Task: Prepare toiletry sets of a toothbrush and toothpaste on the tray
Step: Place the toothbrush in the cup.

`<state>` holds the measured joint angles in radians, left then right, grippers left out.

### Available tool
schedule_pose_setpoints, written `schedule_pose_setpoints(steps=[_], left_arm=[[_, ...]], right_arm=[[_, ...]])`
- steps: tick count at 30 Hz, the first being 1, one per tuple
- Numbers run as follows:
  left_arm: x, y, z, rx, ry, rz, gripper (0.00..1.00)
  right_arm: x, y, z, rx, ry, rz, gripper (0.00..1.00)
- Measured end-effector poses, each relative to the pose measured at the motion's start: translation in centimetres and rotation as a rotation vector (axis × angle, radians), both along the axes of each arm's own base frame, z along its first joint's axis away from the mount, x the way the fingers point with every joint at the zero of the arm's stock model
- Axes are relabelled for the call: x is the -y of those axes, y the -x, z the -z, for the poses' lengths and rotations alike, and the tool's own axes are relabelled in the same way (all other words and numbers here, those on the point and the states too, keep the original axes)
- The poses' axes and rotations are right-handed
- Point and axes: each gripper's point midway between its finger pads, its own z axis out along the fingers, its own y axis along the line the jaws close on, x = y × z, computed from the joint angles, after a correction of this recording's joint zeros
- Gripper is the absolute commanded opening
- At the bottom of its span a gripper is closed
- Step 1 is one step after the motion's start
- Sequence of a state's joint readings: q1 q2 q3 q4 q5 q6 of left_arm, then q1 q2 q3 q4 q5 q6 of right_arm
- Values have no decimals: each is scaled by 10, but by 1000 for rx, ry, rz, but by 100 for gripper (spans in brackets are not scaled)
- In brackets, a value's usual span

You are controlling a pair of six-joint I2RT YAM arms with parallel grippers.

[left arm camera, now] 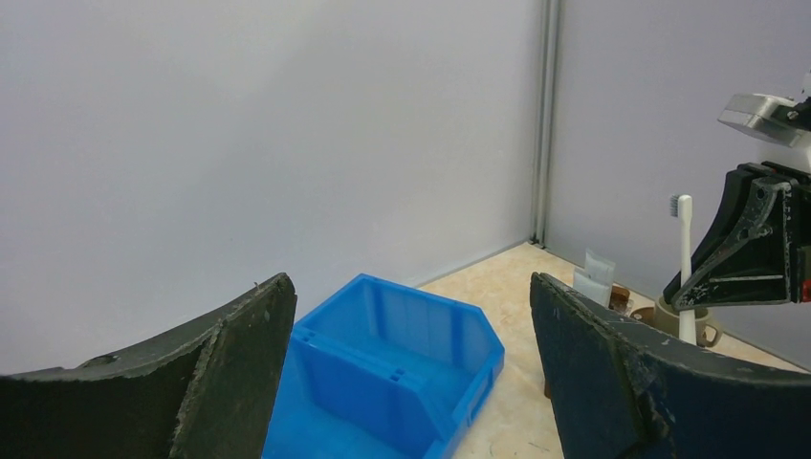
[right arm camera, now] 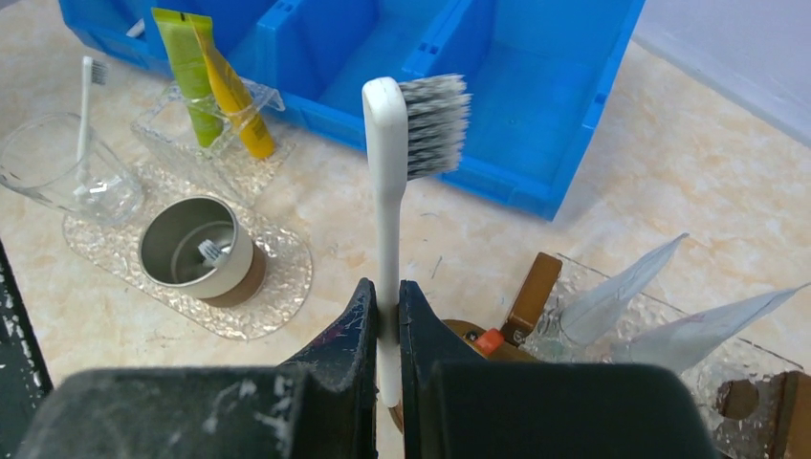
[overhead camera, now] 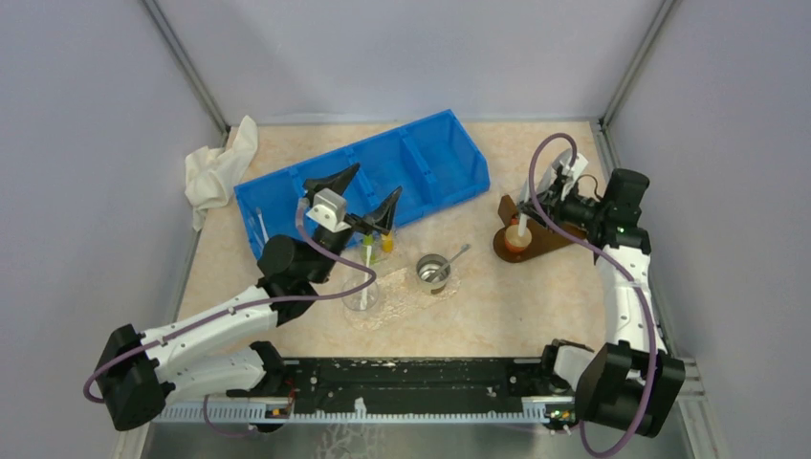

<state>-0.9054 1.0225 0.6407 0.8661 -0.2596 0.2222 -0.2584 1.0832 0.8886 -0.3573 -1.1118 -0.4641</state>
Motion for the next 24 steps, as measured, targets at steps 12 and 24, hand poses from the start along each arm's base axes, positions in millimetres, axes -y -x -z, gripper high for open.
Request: schedule_pose_setpoints(steps=[12, 24], left_arm=[[-3, -5, 2, -5, -5, -16, 96], [-3, -5, 3, -9, -9, -18, 96]], right_arm=[[11, -16, 52, -25, -8, 104, 0], [18, -32, 61, 17, 16, 173, 0]])
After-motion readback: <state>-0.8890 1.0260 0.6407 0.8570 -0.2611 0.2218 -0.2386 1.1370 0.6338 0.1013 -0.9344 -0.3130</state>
